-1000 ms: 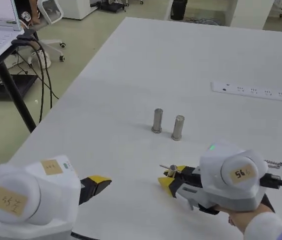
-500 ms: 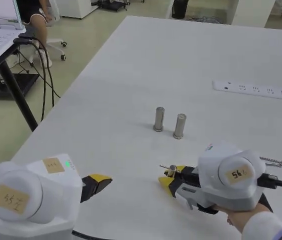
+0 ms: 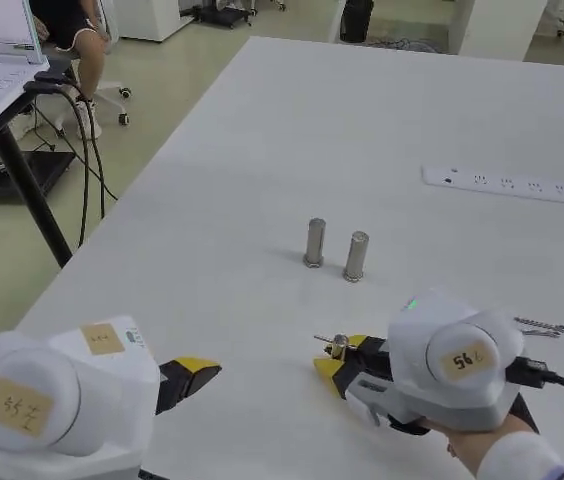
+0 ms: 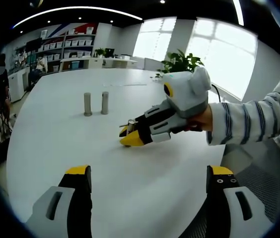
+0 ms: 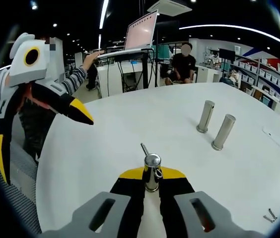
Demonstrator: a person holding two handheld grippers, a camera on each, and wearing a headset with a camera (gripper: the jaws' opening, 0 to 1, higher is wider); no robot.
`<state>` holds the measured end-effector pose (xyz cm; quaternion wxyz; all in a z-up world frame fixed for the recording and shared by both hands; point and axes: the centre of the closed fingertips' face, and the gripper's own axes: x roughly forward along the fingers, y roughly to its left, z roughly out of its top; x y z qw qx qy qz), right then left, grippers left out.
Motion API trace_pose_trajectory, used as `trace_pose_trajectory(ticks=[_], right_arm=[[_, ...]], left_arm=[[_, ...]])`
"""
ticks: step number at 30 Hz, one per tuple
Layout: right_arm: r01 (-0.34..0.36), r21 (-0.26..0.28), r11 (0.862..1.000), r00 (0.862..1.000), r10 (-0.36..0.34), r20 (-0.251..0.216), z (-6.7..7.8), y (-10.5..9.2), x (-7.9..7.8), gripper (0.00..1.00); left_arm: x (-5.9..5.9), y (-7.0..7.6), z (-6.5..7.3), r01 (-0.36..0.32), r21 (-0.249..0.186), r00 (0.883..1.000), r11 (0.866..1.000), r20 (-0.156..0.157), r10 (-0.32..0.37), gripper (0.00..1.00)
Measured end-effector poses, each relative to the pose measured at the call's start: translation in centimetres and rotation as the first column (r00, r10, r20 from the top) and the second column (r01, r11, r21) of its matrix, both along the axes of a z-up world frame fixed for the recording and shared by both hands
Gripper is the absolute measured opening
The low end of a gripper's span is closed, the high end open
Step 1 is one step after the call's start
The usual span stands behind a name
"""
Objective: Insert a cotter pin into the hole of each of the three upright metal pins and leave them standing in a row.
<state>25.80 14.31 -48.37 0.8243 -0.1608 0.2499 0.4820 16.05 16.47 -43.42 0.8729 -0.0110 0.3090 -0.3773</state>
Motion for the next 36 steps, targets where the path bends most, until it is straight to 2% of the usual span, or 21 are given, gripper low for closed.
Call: trace_pose_trajectory(ticks=[7, 16, 20, 22, 26, 30, 32, 36], right_arm=[[0.003, 0.003, 1.000, 1.000, -0.003, 0.005, 0.3, 0.0, -0.1, 0.07], [0.016, 0.037, 0.999, 1.000, -0.017, 0.022, 2.0, -0.4, -0.2, 0.22], [0.018, 0.051, 0.999, 0.999, -0.020, 0.032, 3.8, -1.5, -0.5, 0.34], [0.019, 0.051, 0.999, 0.999, -0.021, 0.040, 4.4, -2.3, -0.7, 0.36], [0.026, 0.060, 0.998, 0.999, -0.027, 0.018, 5.0, -3.7, -1.6, 0.39], [0.027, 0.052, 0.998, 1.000, -0.028, 0.011, 5.7, -4.9, -2.5, 0.47], [0.031, 0.041, 0.999, 1.000, -0.031, 0.001, 5.8, -5.5, -2.9, 0.55], [0.049, -0.045, 0.998, 0.999, -0.048, 0.013, 5.2, -7.6, -3.8, 0.71]], left_arm=[[0.0, 0.2, -0.1, 0.000, 0.008, 1.000, 1.000, -0.004, 0.000, 0.95], [0.1, 0.1, 0.4, 0.004, 0.010, 1.000, 1.000, 0.007, -0.004, 0.95], [0.0, 0.1, 0.7, 0.007, 0.015, 1.000, 1.000, 0.010, -0.007, 0.95], [0.1, 0.1, 0.8, 0.008, 0.016, 1.000, 1.000, 0.012, -0.008, 0.95], [0.2, 0.0, 1.3, 0.007, 0.012, 1.000, 1.000, 0.021, -0.008, 0.95], [0.4, -0.3, 1.8, 0.007, 0.003, 1.000, 1.000, 0.030, -0.007, 0.95], [0.4, -0.4, 2.0, 0.008, -0.001, 0.999, 1.000, 0.033, -0.008, 0.95], [0.5, -0.6, 2.2, 0.013, -0.004, 0.999, 1.000, 0.036, -0.013, 0.95]])
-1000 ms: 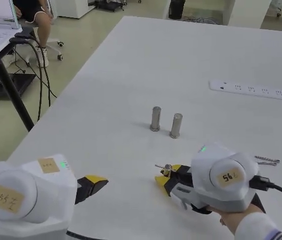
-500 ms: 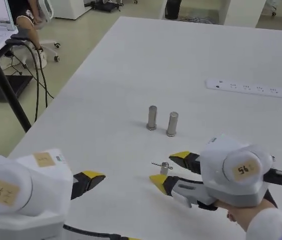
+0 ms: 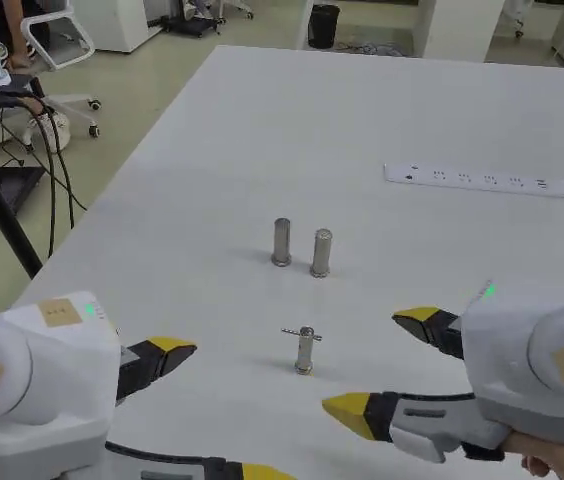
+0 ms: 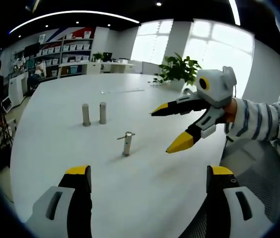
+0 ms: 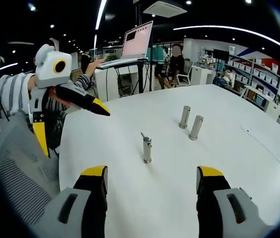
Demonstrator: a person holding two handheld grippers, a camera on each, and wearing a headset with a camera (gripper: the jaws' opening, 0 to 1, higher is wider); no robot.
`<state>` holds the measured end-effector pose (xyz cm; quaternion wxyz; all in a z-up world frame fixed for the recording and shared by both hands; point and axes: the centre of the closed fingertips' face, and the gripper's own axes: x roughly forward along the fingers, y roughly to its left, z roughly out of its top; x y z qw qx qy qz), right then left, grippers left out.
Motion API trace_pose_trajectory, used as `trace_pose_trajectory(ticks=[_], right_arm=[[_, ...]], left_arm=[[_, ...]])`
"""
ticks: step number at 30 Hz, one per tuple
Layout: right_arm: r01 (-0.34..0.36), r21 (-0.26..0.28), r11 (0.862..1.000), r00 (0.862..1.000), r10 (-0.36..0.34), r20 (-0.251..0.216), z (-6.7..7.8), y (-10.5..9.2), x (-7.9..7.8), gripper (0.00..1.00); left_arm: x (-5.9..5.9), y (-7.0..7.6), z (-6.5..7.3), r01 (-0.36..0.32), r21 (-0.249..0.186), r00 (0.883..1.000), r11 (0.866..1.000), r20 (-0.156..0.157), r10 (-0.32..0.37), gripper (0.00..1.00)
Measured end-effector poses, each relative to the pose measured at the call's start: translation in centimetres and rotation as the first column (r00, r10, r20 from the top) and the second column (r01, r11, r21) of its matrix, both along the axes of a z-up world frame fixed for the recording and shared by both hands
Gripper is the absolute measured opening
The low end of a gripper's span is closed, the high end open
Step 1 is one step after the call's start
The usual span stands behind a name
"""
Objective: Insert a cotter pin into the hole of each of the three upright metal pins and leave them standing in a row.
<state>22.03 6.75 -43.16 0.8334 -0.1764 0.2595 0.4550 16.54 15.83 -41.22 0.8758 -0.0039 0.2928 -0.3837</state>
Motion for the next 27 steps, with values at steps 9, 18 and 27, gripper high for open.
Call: trace_pose_trajectory(ticks=[9, 18, 27], right_arm=[[0.062, 0.046, 0.997, 0.998, -0.061, -0.027, 0.8, -2.3, -2.0, 0.84], [0.132, 0.074, 0.988, 0.989, -0.126, -0.074, 1.1, -4.7, -4.0, 0.91], [0.243, 0.062, 0.968, 0.965, -0.235, -0.116, 0.7, -8.0, -4.9, 0.98]], left_arm=[[0.1, -1.0, 0.4, 0.021, -0.009, 1.000, 1.000, 0.005, -0.021, 0.95], [0.3, -2.0, 0.6, 0.022, -0.029, 1.000, 0.999, 0.008, -0.021, 0.95], [1.0, -2.6, 1.2, 0.030, -0.034, 0.999, 0.999, 0.036, -0.029, 0.96]])
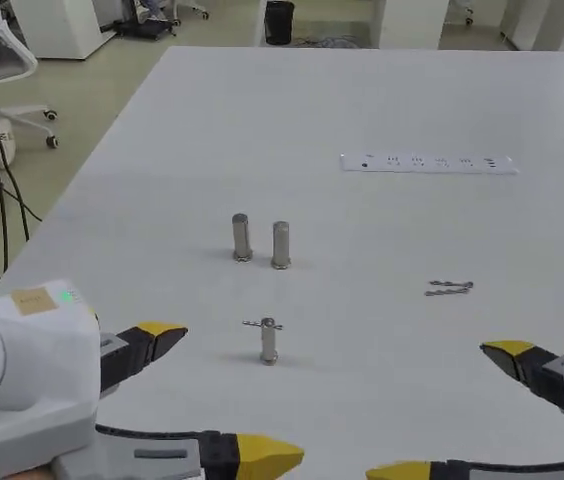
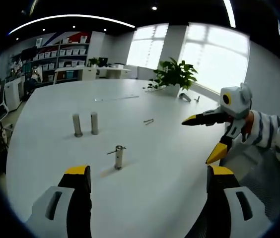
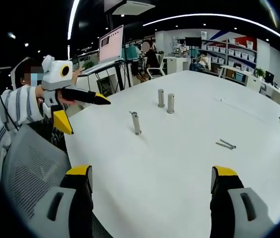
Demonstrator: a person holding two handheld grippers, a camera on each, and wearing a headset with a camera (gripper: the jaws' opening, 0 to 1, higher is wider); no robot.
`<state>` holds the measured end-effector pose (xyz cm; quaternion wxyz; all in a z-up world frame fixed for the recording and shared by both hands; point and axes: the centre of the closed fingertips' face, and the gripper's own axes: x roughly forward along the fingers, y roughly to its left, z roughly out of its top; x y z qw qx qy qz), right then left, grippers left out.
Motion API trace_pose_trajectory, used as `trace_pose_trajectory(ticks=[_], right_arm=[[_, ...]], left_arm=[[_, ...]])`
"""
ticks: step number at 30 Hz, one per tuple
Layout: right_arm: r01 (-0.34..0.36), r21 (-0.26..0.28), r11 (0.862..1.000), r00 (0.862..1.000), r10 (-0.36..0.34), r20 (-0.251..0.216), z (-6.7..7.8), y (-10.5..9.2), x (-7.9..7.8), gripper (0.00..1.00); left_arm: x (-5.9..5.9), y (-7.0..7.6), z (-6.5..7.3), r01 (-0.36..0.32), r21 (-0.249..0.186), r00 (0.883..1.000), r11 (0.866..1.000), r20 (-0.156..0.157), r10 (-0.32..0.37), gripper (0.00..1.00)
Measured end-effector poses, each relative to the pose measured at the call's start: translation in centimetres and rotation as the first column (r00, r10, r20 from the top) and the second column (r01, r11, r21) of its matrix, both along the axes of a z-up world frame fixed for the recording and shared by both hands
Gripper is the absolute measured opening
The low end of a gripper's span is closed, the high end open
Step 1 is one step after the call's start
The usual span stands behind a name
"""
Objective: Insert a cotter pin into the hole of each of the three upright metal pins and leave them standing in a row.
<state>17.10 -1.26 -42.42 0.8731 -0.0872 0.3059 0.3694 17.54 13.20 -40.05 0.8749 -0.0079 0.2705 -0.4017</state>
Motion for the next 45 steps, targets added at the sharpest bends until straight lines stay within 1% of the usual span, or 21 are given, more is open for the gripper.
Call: trace_pose_trajectory(ticks=[2, 4, 8, 12, 15, 20, 25, 29, 31, 32, 36, 38, 39, 40, 42, 43, 44, 45], right_arm=[[0.016, 0.014, 1.000, 1.000, -0.016, 0.006, 0.3, -0.5, -0.1, 0.98], [0.034, 0.014, 0.999, 0.999, -0.034, 0.014, 0.5, -0.9, -0.1, 0.98], [0.070, 0.018, 0.997, 0.998, -0.070, 0.002, 0.3, -1.7, -0.1, 0.98], [0.091, 0.032, 0.995, 0.996, -0.091, -0.004, 0.4, -2.0, -0.3, 0.98], [0.111, 0.033, 0.993, 0.994, -0.111, -0.006, 0.5, -2.3, -0.4, 0.98], [0.149, 0.045, 0.988, 0.989, -0.148, -0.014, 0.7, -2.9, -0.6, 0.98], [0.179, 0.055, 0.982, 0.984, -0.178, -0.019, 0.9, -3.4, -0.7, 0.98], [0.188, 0.058, 0.980, 0.982, -0.188, -0.020, 1.0, -3.5, -0.7, 0.98], [0.193, 0.063, 0.979, 0.981, -0.192, -0.027, 1.0, -3.5, -0.8, 0.98], [0.193, 0.068, 0.979, 0.981, -0.191, -0.031, 1.1, -3.5, -1.0, 0.97], [0.195, 0.069, 0.978, 0.980, -0.193, -0.038, 1.1, -3.5, -1.2, 0.97], [0.203, 0.064, 0.977, 0.979, -0.201, -0.040, 1.0, -3.8, -1.2, 0.97], [0.205, 0.064, 0.977, 0.978, -0.203, -0.041, 1.0, -3.8, -1.2, 0.97], [0.206, 0.066, 0.976, 0.978, -0.204, -0.045, 1.0, -3.9, -1.3, 0.96], [0.208, 0.070, 0.976, 0.978, -0.205, -0.048, 1.1, -3.9, -1.4, 0.96], [0.208, 0.071, 0.976, 0.978, -0.205, -0.049, 1.2, -4.0, -1.4, 0.96], [0.207, 0.071, 0.976, 0.978, -0.204, -0.053, 1.2, -4.0, -1.5, 0.96], [0.208, 0.070, 0.976, 0.977, -0.204, -0.056, 1.1, -4.0, -1.6, 0.96]], left_arm=[[0.1, -0.1, 0.1, 0.002, -0.009, 1.000, 1.000, -0.002, -0.002, 0.96], [0.2, -0.2, 0.1, 0.001, -0.016, 1.000, 1.000, -0.004, -0.001, 0.96], [0.5, -0.3, 0.0, 0.005, -0.007, 1.000, 1.000, -0.006, -0.005, 0.96], [0.8, -0.3, 0.0, 0.005, -0.002, 1.000, 1.000, -0.007, -0.005, 0.96], [1.4, -0.2, 0.2, -0.004, -0.008, 1.000, 1.000, -0.003, 0.004, 0.96], [2.3, -0.1, 0.6, -0.002, 0.000, 1.000, 1.000, 0.011, 0.002, 0.96], [3.9, 0.1, 1.1, -0.009, 0.008, 0.999, 1.000, 0.032, 0.009, 0.96], [5.2, 0.0, 1.5, -0.005, 0.010, 0.999, 1.000, 0.048, 0.004, 0.96], [5.9, 0.1, 1.6, -0.002, 0.018, 0.998, 1.000, 0.055, 0.002, 0.96], [6.5, 0.1, 1.6, -0.003, 0.021, 0.998, 1.000, 0.064, 0.001, 0.96], [8.1, 0.2, 1.8, -0.016, 0.013, 0.998, 1.000, 0.068, 0.015, 0.96], [9.3, 0.4, 1.8, -0.057, 0.000, 0.997, 0.998, 0.058, 0.056, 0.95], [9.9, 0.5, 1.7, -0.058, 0.009, 0.996, 0.998, 0.067, 0.057, 0.95], [10.1, 0.5, 1.6, -0.061, 0.013, 0.996, 0.998, 0.068, 0.060, 0.94], [11.0, 0.6, 1.4, -0.066, 0.018, 0.996, 0.998, 0.068, 0.064, 0.93], [11.5, 0.6, 1.3, -0.080, -0.002, 0.995, 0.997, 0.058, 0.080, 0.92], [11.8, 0.6, 1.2, -0.086, -0.014, 0.995, 0.996, 0.049, 0.087, 0.91], [12.3, 0.7, 1.1, -0.099, -0.025, 0.994, 0.995, 0.044, 0.100, 0.89]])
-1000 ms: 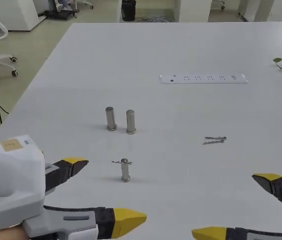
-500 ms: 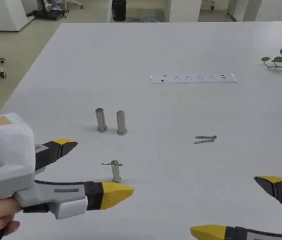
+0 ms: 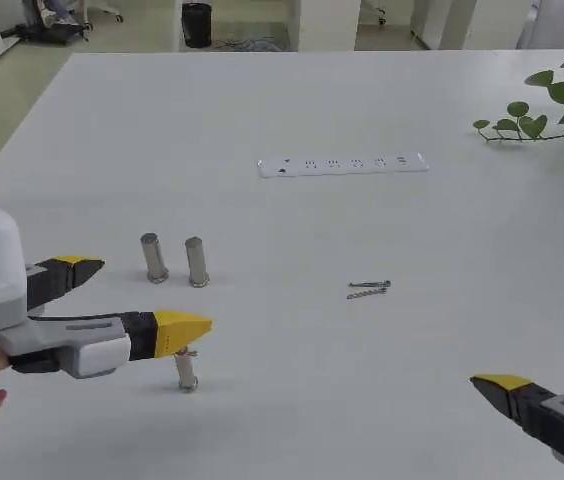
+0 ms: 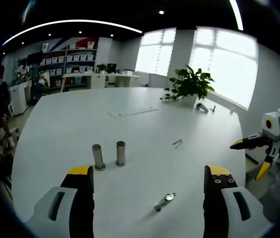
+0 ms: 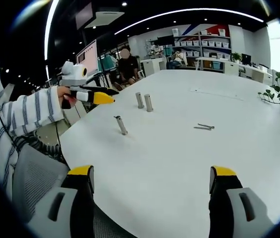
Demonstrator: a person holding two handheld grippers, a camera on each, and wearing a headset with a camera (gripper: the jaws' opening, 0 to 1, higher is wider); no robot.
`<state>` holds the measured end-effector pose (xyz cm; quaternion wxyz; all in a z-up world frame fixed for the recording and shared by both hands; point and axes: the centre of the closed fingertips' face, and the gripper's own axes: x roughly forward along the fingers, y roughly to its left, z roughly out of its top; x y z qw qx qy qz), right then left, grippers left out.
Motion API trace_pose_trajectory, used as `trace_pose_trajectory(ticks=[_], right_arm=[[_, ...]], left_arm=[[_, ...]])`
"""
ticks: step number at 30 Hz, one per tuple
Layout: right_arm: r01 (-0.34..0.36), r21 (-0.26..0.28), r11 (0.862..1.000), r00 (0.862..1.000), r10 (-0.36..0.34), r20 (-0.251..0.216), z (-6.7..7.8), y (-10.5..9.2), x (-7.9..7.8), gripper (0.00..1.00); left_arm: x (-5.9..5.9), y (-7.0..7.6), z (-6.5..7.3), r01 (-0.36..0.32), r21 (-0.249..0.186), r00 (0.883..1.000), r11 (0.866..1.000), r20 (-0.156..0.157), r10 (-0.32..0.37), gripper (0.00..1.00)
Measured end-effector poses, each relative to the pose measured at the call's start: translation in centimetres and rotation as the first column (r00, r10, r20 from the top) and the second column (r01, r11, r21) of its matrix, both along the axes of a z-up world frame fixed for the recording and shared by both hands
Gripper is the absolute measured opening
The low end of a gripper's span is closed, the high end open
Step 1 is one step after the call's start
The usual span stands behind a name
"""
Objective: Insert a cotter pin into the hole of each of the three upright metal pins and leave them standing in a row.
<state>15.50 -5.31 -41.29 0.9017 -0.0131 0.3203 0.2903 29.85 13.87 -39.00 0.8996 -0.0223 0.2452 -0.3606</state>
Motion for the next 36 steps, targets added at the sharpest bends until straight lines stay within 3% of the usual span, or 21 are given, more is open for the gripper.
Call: trace_pose_trajectory(ticks=[6, 9, 16, 22, 26, 29, 36], right_arm=[[0.003, -0.001, 1.000, 1.000, -0.003, -0.021, -0.2, -0.4, -0.2, 0.95], [-0.001, 0.002, 1.000, 1.000, 0.001, -0.029, -0.2, -0.5, -0.4, 0.94], [-0.010, -0.013, 1.000, 0.998, 0.009, -0.055, -0.7, -0.4, -0.6, 0.94], [-0.015, -0.023, 1.000, 0.997, 0.014, -0.069, -0.9, -0.2, -0.6, 0.93], [-0.024, -0.030, 0.999, 0.997, 0.022, -0.080, -1.0, 0.2, -0.5, 0.93], [-0.030, -0.034, 0.999, 0.996, 0.027, -0.082, -0.9, 0.3, -0.4, 0.92], [-0.026, -0.017, 1.000, 0.995, 0.025, -0.092, -0.8, 0.7, -0.4, 0.91]], left_arm=[[2.4, 0.6, -1.1, -0.015, 0.019, 1.000, 1.000, 0.010, 0.014, 0.79], [3.3, 0.7, -1.8, -0.006, 0.037, 1.000, 0.999, 0.029, 0.005, 0.74], [4.5, 2.0, -4.0, -0.027, 0.080, 1.000, 0.996, 0.006, 0.027, 0.68], [5.8, 2.6, -4.4, -0.057, 0.072, 0.998, 0.996, 0.019, 0.055, 0.64], [6.7, 2.9, -5.1, -0.065, 0.100, 0.997, 0.993, 0.041, 0.061, 0.58], [7.4, 3.0, -5.4, -0.088, 0.071, 0.996, 0.994, 0.030, 0.086, 0.54], [9.4, 3.6, -6.6, -0.150, 0.069, 0.988, 0.986, 0.043, 0.147, 0.44]])
